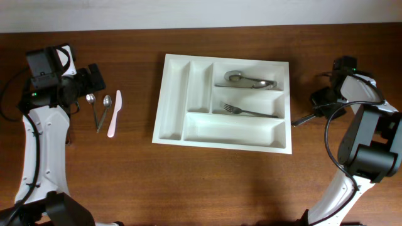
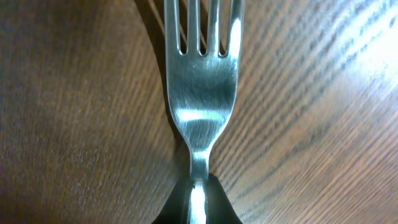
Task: Pack container
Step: 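Grasp the long fork with the right gripper and lift it, then place the long fork in the middle-right compartment and release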
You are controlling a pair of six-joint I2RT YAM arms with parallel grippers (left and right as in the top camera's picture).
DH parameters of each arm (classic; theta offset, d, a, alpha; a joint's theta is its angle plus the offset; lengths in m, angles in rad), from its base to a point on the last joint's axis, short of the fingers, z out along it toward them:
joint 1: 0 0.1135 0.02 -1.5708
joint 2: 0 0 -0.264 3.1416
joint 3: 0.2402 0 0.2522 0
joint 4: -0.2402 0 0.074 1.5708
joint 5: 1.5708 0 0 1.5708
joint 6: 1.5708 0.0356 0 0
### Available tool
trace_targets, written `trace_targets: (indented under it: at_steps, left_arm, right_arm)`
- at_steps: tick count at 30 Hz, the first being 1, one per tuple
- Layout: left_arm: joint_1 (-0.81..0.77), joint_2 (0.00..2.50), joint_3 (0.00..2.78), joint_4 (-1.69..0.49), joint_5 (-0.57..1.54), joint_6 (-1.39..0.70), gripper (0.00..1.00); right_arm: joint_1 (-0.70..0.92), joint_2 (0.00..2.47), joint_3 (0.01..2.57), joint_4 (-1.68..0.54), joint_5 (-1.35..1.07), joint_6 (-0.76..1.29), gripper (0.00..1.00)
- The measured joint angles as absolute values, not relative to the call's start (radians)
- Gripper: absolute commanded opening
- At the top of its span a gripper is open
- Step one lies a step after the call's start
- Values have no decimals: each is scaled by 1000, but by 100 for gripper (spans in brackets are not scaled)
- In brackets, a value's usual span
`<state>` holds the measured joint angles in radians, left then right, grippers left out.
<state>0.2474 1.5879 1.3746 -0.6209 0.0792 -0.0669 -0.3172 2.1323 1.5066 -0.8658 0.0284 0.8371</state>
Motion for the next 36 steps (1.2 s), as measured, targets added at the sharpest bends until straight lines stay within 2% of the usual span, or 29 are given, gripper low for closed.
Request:
trace_targets:
  at_steps: [8, 16, 24, 31, 36]
  left_arm:
    - [247, 1588, 1375, -620, 79, -67, 99]
    - [247, 1588, 1375, -620, 79, -67, 99]
    - [247, 1588, 1375, -621, 79, -67, 99]
    - [247, 1588, 1375, -621, 79, -67, 99]
    - [247, 1588, 1375, -621, 79, -67, 99]
  right_arm:
    - [-311, 2133, 1547, -908, 75, 480, 4]
    - [-258, 2122, 1818, -1048, 91, 169, 4]
    - [-91, 2077, 2080, -1239, -43, -271, 4]
    - [108, 2065, 2083, -1355, -167, -720, 4]
    - [181, 2066, 2071, -1357, -187, -923, 4]
